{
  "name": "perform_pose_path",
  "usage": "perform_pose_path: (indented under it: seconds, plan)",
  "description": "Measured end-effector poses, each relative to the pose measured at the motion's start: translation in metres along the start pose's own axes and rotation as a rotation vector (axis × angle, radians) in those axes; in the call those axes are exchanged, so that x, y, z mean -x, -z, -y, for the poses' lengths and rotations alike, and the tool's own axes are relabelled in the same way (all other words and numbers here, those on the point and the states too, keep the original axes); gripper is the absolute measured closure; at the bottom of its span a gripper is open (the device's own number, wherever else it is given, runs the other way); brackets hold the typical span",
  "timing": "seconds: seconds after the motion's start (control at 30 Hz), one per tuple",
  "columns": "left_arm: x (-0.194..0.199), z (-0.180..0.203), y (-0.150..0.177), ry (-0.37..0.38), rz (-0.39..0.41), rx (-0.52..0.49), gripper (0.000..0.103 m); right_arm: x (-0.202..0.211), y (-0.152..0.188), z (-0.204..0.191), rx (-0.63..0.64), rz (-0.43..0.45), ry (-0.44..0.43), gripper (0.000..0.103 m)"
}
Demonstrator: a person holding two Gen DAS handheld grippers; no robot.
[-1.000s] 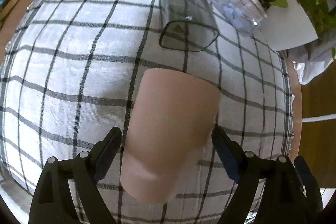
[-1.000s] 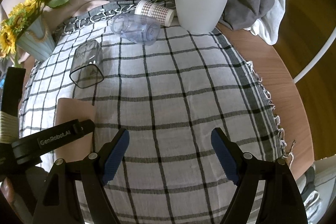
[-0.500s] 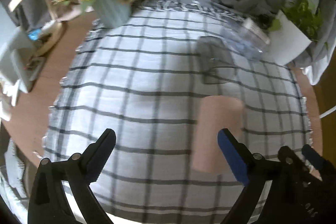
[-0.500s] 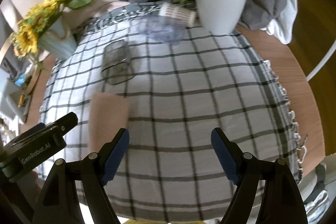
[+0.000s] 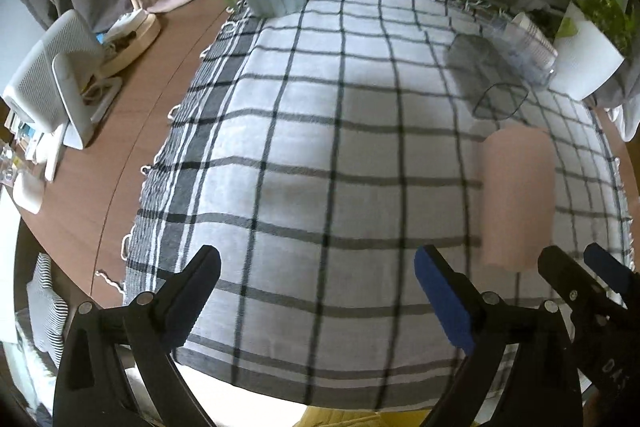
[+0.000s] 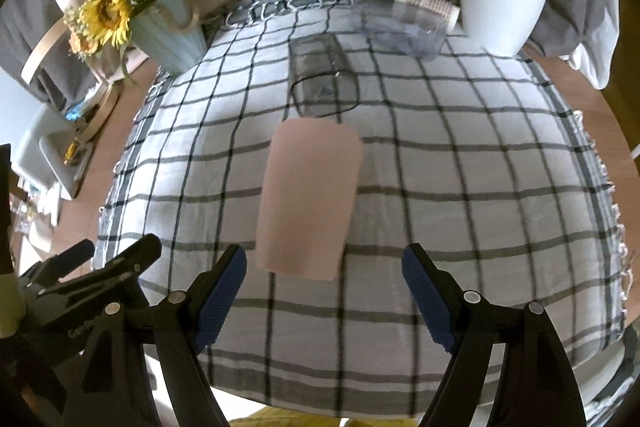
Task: Flip cup upside down
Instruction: 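Close the right tool on the pink cup while the left tool releases it, then rotate the held pink cup with the right tool so its rim faces down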
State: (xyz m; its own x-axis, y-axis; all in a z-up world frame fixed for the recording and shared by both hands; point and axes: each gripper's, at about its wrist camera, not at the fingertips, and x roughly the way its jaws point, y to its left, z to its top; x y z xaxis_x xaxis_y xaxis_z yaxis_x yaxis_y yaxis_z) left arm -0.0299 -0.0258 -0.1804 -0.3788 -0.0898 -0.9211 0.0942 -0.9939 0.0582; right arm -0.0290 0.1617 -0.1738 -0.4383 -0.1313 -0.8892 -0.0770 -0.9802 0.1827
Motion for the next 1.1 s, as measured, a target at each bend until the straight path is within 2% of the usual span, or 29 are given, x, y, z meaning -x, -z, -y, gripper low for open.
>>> perform_pose_path:
  seconds: [0.33,0.47,0.8,0.87,0.93,1.1]
  plan:
    - [-0.023,-0.013,0.008,-0.008,-0.032,-0.028,0.004,-0.023,0.004,-0.009,-0.044,-0.007,0.038,0.023]
    - [-0.025,-0.012,0.009,-0.009,-0.03,-0.033,0.004,-0.021,0.004,-0.012,-0.031,0.016,0.055,0.023]
    - [-0.03,-0.017,0.011,-0.009,-0.04,-0.025,0.004,-0.042,0.002,-0.018,-0.017,-0.006,0.063,0.023]
    - [-0.029,-0.016,0.011,-0.01,-0.038,-0.029,0.004,-0.044,0.002,-0.018,-0.02,-0.003,0.066,0.027]
    - [-0.029,-0.015,0.011,-0.005,-0.039,-0.028,0.004,-0.044,0.002,-0.017,-0.02,-0.008,0.065,0.037]
    - [-0.024,-0.011,0.008,0.005,-0.025,-0.036,0.004,-0.035,0.003,-0.017,-0.015,0.005,0.078,0.039]
